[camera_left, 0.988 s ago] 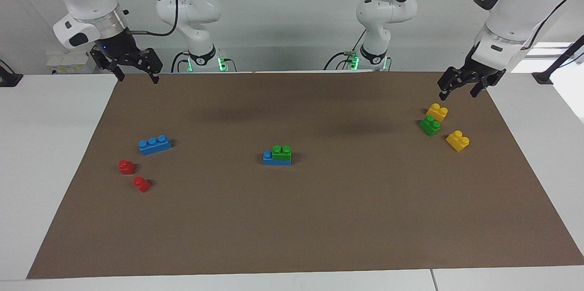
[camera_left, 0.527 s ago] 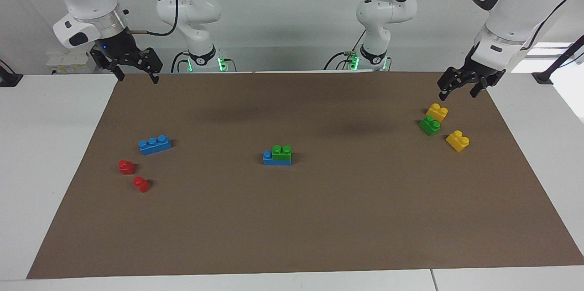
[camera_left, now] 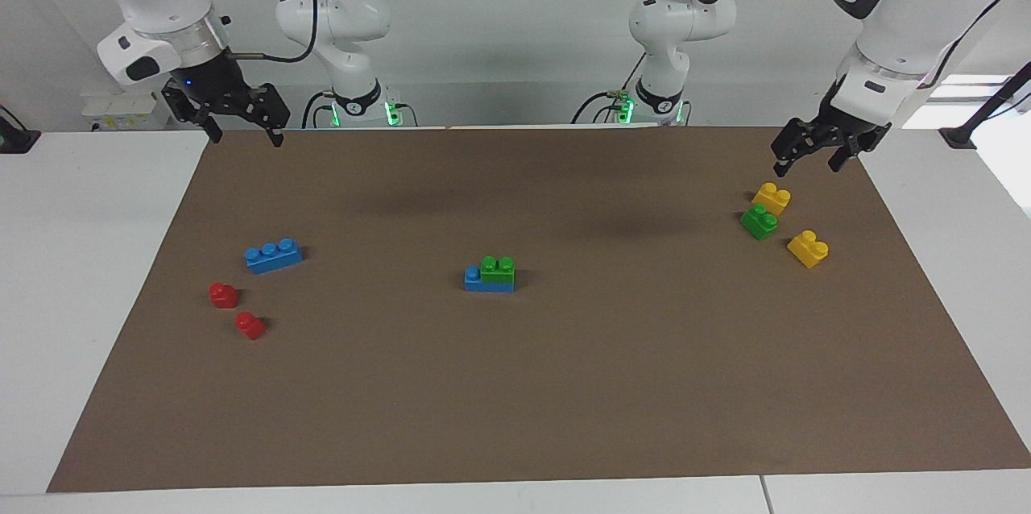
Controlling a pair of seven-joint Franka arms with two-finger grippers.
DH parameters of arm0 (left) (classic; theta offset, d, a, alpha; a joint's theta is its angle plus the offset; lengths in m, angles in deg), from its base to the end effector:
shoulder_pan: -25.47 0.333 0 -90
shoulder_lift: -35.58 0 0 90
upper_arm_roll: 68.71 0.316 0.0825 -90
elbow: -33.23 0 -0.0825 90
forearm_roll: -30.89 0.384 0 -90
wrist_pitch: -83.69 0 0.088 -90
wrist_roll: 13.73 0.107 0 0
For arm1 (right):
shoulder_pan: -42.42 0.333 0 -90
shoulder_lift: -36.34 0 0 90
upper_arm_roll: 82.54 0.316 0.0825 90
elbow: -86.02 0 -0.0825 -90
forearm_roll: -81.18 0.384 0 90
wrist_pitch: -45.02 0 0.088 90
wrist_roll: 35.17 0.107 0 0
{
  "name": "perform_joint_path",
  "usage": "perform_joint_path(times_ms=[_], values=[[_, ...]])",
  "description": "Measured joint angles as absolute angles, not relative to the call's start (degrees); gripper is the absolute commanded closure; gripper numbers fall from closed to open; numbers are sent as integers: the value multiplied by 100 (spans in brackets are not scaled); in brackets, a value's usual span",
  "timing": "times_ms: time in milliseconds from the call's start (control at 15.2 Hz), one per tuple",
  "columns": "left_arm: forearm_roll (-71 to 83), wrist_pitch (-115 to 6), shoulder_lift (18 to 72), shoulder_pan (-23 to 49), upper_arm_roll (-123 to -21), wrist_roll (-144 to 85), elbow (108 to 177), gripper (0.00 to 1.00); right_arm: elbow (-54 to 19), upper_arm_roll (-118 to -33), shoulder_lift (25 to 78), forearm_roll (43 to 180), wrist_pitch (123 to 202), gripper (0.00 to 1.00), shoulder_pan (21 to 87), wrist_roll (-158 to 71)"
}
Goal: Remove green block with left arm and hold with right
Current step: 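Move the left gripper toward the green-blue block while the right gripper lifts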
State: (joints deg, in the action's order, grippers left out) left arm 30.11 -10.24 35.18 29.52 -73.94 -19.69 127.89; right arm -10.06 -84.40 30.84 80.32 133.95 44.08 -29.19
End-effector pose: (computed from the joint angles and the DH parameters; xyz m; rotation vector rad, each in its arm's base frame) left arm 0.5566 -0.0130 0.5958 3.1262 0.1320 -0.0103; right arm 0.5215 -0.0043 0.6246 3.1234 -0.1684 -0.0441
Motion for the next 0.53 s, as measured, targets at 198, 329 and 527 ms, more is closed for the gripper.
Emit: perform_joint_path(times_ms=[198,329,527], values=[[3011,-1025,3334,2867,-7409,-2576,13176,0,-1006,-8441,3084,8032,13395,0,4409,-2919],[3011,-1035,3230,2692,-7422,-2919,13350,0,-1006,-8441,3084,8036,13395,0,4409,-2919],[3011,-1116,3160,2377,-7437,-3763,13421,0,-1006,-8441,3083,8038,13395,0,4409,-2919]])
